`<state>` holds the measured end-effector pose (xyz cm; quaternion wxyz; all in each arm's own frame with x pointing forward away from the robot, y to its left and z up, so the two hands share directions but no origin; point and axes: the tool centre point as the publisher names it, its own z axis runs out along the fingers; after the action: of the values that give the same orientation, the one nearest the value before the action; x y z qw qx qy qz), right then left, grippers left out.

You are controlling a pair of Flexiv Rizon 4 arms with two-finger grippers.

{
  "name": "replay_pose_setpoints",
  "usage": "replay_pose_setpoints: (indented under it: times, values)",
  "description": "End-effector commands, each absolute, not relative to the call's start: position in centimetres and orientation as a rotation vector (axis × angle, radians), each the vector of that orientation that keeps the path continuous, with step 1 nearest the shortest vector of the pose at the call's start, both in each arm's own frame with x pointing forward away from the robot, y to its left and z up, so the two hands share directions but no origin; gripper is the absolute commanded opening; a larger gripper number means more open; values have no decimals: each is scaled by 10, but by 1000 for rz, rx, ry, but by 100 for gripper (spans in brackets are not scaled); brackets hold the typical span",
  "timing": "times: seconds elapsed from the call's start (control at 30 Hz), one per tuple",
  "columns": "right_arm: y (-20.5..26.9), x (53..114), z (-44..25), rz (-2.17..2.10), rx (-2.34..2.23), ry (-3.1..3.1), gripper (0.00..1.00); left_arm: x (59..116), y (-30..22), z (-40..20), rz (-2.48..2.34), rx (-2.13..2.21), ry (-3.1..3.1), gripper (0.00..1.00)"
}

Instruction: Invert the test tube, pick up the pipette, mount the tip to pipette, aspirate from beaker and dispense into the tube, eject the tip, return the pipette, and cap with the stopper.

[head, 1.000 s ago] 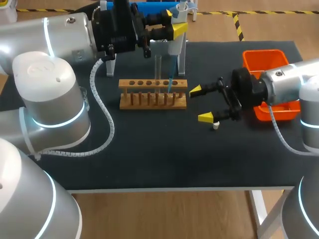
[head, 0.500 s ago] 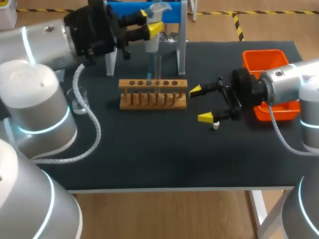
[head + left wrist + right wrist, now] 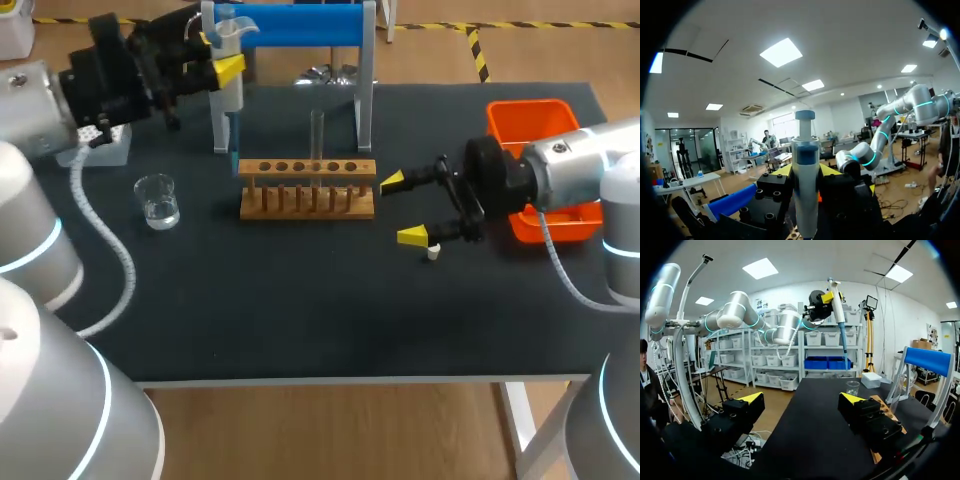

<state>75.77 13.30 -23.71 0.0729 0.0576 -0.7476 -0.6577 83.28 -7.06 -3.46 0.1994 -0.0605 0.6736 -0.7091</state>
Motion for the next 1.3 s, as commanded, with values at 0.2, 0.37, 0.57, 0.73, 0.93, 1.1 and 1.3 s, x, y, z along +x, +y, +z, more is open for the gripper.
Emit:
replay_pose_setpoints:
  times: [0.2, 0.37, 0.57, 0.73, 0.93, 1.1, 1.3]
  values:
    - [132, 757, -236, -1974, 172, -2248, 100, 834, 11, -53, -2005, -128, 1930, 0]
    - [132, 757, -236, -1974, 172, -2248, 100, 844, 29, -62, -2006, -142, 1935, 0]
    - [132, 757, -236, -1974, 172, -2248, 100, 862, 42, -72, -2035, -165, 1958, 0]
    - [132, 757, -236, -1974, 172, -2248, 100, 876, 50, -76, -2053, -162, 1961, 0]
    - [132, 757, -236, -1974, 172, -2248, 100, 890, 56, -83, -2075, -159, 1970, 0]
    - [132, 757, -236, -1974, 172, -2248, 100, 897, 60, -87, -2089, -160, 1968, 0]
    - [132, 757, -236, -1974, 172, -2248, 100, 902, 64, -91, -2096, -165, 1975, 0]
